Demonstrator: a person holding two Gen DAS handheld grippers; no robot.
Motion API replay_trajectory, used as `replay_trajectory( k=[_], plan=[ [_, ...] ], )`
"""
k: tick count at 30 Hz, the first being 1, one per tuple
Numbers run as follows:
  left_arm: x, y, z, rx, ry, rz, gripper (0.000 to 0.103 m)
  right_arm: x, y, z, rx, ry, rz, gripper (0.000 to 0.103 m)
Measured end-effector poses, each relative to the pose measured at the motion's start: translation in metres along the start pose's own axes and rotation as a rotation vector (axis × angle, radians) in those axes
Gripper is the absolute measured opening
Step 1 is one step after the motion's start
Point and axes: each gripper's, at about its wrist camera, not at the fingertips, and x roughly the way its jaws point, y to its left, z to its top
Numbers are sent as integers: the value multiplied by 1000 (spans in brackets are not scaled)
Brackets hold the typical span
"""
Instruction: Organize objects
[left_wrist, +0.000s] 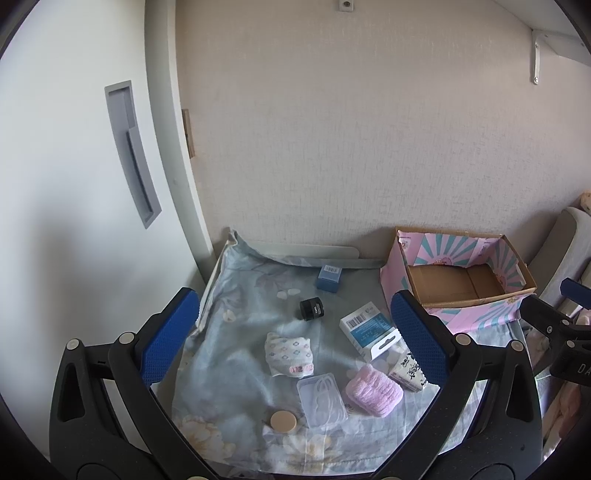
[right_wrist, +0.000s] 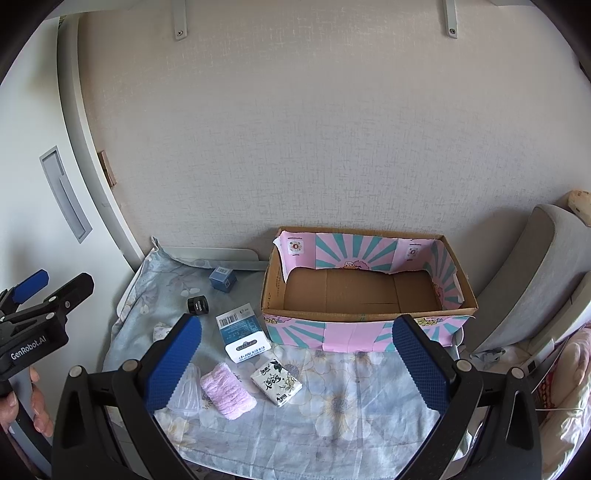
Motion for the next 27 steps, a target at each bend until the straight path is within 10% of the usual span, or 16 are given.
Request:
replay_trajectory(
  k=[11,27],
  plan=[
    [-1,15,7,19,-11,-2,103,3,-3,9,-20,4,27,103],
    [71,28,-25,49,196,-82,103,68,4,-18,42,200,47,103]
  ],
)
